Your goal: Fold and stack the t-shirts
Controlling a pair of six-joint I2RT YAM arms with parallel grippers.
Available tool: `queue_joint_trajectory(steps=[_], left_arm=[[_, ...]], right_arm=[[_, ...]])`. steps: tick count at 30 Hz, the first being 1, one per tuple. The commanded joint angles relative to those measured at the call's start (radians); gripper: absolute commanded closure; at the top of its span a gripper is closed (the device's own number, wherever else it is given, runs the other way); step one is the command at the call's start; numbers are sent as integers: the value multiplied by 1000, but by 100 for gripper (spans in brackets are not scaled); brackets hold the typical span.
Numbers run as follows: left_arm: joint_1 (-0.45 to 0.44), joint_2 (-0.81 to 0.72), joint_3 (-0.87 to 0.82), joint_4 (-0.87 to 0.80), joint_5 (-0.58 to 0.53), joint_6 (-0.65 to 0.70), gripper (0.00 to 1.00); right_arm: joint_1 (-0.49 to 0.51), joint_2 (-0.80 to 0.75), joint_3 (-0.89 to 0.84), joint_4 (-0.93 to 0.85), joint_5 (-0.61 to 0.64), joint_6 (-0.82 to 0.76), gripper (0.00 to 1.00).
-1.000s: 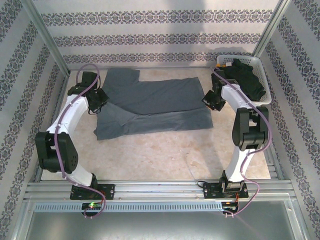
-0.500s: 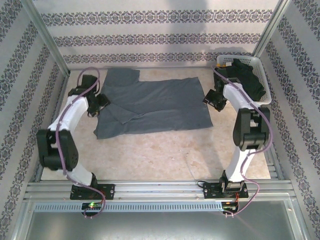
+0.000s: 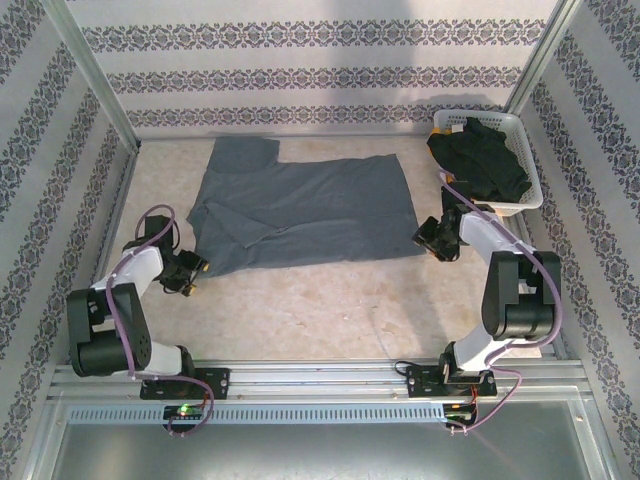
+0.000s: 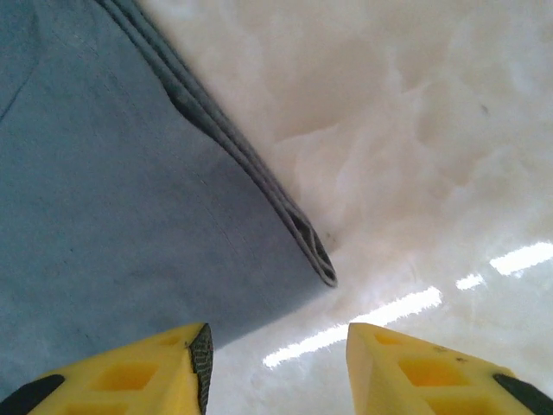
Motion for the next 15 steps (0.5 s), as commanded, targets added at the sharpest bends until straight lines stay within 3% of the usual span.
queue_joint_trajectory(steps=[1,8,11,15], left_arm=[[10,24,4,88,15,-28,53],[12,103,57,152,-5,-26,79],[13,112,79,136,-31,-12,84],[24,95,98,83,-87,27,99]], right_arm=[[-2,36,4,37,-18,11,55],[6,133,62,0,-9,40,63],[20,174,94,-31,9,50,67],[34,186,124,-71,64,59,87]])
